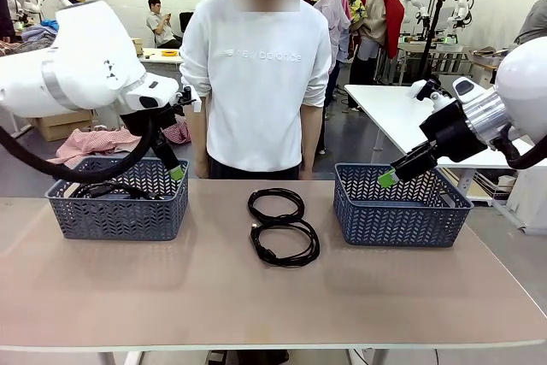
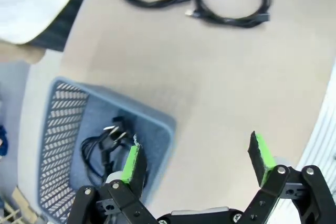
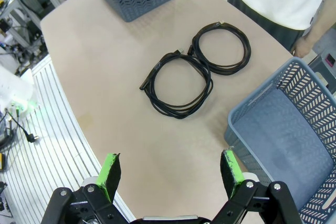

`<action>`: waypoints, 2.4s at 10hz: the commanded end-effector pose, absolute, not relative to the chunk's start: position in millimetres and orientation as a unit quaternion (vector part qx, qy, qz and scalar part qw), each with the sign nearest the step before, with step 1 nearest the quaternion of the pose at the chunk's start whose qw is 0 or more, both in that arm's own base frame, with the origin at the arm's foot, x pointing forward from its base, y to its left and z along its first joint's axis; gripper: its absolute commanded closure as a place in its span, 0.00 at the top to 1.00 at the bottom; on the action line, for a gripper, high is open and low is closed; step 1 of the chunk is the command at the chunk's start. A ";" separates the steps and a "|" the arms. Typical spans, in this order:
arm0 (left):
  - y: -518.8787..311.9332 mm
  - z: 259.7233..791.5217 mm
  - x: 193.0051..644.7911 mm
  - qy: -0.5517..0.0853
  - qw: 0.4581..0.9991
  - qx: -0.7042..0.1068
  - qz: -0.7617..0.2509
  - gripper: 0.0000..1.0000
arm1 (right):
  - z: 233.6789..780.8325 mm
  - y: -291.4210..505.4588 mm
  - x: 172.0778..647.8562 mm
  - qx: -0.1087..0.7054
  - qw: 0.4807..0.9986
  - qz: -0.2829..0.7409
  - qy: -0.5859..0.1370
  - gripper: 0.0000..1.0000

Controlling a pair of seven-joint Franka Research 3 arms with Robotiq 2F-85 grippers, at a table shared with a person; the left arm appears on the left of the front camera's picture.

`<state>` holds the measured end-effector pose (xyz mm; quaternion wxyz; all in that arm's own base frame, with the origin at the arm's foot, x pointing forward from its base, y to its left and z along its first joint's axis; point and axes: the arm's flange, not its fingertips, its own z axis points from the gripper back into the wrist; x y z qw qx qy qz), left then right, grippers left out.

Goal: Organize the cables according to human instructions.
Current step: Pick up a bundle of cables and place it in the basket indicated by the human.

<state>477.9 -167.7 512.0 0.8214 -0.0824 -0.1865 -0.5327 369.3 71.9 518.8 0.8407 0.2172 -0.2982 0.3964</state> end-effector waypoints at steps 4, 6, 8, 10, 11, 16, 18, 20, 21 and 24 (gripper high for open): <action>-162.8 495.9 438.4 -0.213 0.770 -0.178 -0.575 1.00 | 516.2 71.2 371.9 0.229 0.831 0.403 -0.307 1.00; -169.5 488.8 430.9 -0.223 0.754 -0.206 -0.582 1.00 | 516.2 71.2 371.9 0.229 0.831 0.403 -0.307 1.00; -173.2 484.2 425.6 -0.222 0.746 -0.213 -0.591 1.00 | 516.2 71.2 371.9 0.229 0.831 0.403 -0.307 1.00; -179.9 490.8 433.4 -0.218 0.762 -0.194 -0.578 1.00 | 516.2 71.2 371.9 0.229 0.831 0.403 -0.307 1.00; -179.9 490.8 433.4 -0.218 0.762 -0.194 -0.578 1.00 | 516.2 71.2 371.9 0.229 0.831 0.403 -0.307 1.00; -179.9 490.8 433.4 -0.218 0.762 -0.194 -0.578 1.00 | 516.2 71.2 371.9 0.229 0.831 0.403 -0.307 1.00; -179.9 490.8 433.4 -0.218 0.762 -0.194 -0.578 1.00 | 516.2 71.2 371.9 0.229 0.831 0.403 -0.307 1.00; -179.9 490.8 433.4 -0.218 0.762 -0.194 -0.578 1.00 | 516.2 71.2 371.9 0.229 0.831 0.403 -0.307 1.00; -179.9 490.8 433.4 -0.218 0.762 -0.194 -0.578 1.00 | 516.2 71.2 371.9 0.229 0.831 0.403 -0.307 1.00; -179.9 490.8 433.4 -0.218 0.762 -0.194 -0.578 1.00 | 516.2 71.2 371.9 0.229 0.831 0.403 -0.307 1.00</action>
